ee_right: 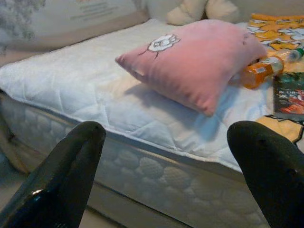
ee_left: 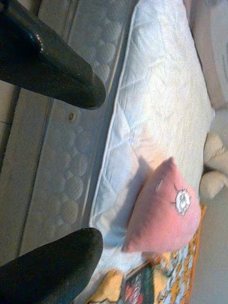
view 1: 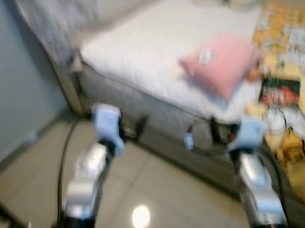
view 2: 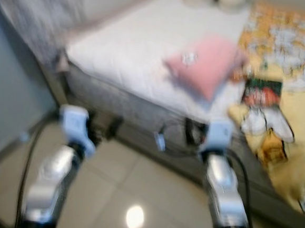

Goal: Clean up the room

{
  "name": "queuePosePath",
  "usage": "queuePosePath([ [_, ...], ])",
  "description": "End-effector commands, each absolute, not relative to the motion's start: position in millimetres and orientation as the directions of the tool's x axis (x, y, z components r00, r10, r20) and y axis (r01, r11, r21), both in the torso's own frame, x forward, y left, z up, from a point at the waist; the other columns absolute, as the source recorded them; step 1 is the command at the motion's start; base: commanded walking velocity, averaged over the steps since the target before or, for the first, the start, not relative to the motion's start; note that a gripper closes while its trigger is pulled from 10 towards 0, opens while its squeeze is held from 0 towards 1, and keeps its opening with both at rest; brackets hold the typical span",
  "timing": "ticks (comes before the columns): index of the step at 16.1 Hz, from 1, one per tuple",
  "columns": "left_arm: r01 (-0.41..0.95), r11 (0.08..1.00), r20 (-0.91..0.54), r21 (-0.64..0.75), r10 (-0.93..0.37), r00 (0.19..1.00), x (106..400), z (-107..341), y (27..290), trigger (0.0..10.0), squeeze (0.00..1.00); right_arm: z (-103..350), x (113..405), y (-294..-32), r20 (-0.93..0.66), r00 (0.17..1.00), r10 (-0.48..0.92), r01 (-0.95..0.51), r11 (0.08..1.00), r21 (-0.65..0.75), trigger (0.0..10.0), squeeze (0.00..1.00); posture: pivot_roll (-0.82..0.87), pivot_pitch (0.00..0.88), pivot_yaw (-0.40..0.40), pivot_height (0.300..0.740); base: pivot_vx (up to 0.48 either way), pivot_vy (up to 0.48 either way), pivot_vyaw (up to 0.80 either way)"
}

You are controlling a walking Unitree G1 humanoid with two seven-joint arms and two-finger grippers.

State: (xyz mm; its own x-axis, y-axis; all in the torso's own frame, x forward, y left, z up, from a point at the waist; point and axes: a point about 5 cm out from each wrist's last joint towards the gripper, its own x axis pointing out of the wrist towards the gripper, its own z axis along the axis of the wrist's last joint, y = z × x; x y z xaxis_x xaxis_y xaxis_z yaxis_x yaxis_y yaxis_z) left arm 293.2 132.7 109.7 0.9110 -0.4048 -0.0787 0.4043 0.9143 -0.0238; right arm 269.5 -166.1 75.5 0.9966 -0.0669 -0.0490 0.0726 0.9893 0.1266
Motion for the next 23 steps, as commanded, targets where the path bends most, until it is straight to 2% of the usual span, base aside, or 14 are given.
queuePosePath([
  [1,0.37,0.929,-0.096,0.014,-0.367,0.925,297.6,109.9,142.1,10.0,0.0,81.5,272.0,-156.6,-0.02,0.999,-0.042,0.045,0.989,0.143,10.0,0.0,-0.05,0.0,-0.033,0.74,0.0,0.0,-0.8],
  [3,0.372,0.928,-0.096,0.016,-0.369,0.924,298.1,109.8,141.6,10.0,0.0,81.4,272.3,-156.2,-0.019,0.999,-0.046,0.049,0.988,0.145,10.0,0.0,-0.05,0.0,-0.031,0.74,0.0,0.0,-0.8],
  [5,0.38,0.925,-0.095,0.024,-0.377,0.921,295.7,108.6,140.2,10.0,0.0,73.2,273.4,-157.3,-0.078,0.994,-0.071,0.085,0.979,0.183,10.0,0.0,-0.03,0.0,-0.031,0.74,0.0,0.0,0.0],
  [7,0.444,0.896,-0.074,0.024,-0.441,0.894,290.4,110.7,132.9,10.0,0.0,79.1,273.6,-148.9,-0.034,0.999,-0.017,0.021,0.992,0.121,10.0,0.0,-0.03,0.0,-0.034,0.74,0.463,0.0,0.0],
  [10,0.483,0.874,-0.063,0.051,-0.479,0.875,287.7,111.4,127.7,10.0,0.0,85.0,274.3,-145.9,0.009,1.0,0.004,-0.005,0.995,0.104,10.0,0.0,-0.03,0.0,-0.031,0.74,0.477,0.0,0.0],
  [13,0.478,0.877,-0.051,0.042,-0.476,0.878,288.7,114.0,131.5,10.0,0.0,82.0,272.8,-148.8,0.005,1.0,-0.031,0.03,0.991,0.132,10.0,0.0,-0.02,0.0,-0.024,0.74,0.48,0.0,-0.79],
  [14,0.489,0.872,-0.016,-0.016,-0.49,0.872,289.1,118.2,131.1,10.0,0.0,80.9,272.9,-150.0,0.001,0.999,-0.036,0.036,0.99,0.136,10.0,0.0,-0.02,0.0,-0.024,0.74,0.458,0.0,-0.77],
  [16,0.489,0.872,-0.006,-0.001,-0.489,0.872,289.2,120.1,131.7,10.0,0.0,79.0,271.2,-144.4,-0.005,1.0,0.001,0.0,0.993,0.117,10.0,0.0,-0.02,0.0,-0.024,0.74,0.0,0.435,-0.7],
  [19,0.482,0.876,-0.008,0.025,-0.482,0.876,289.8,120.2,132.7,10.0,0.0,78.2,271.1,-143.0,-0.007,1.0,0.005,-0.005,0.995,0.102,10.0,0.0,-0.02,0.0,-0.03,0.74,0.179,0.411,0.0],
  [23,0.491,0.87,-0.004,0.045,-0.492,0.871,290.1,122.0,131.8,10.0,0.0,78.6,275.7,-142.1,-0.011,1.0,-0.007,0.008,0.995,0.1,10.0,0.0,-0.01,0.0,-0.028,0.74,0.431,0.0,-0.36],
])
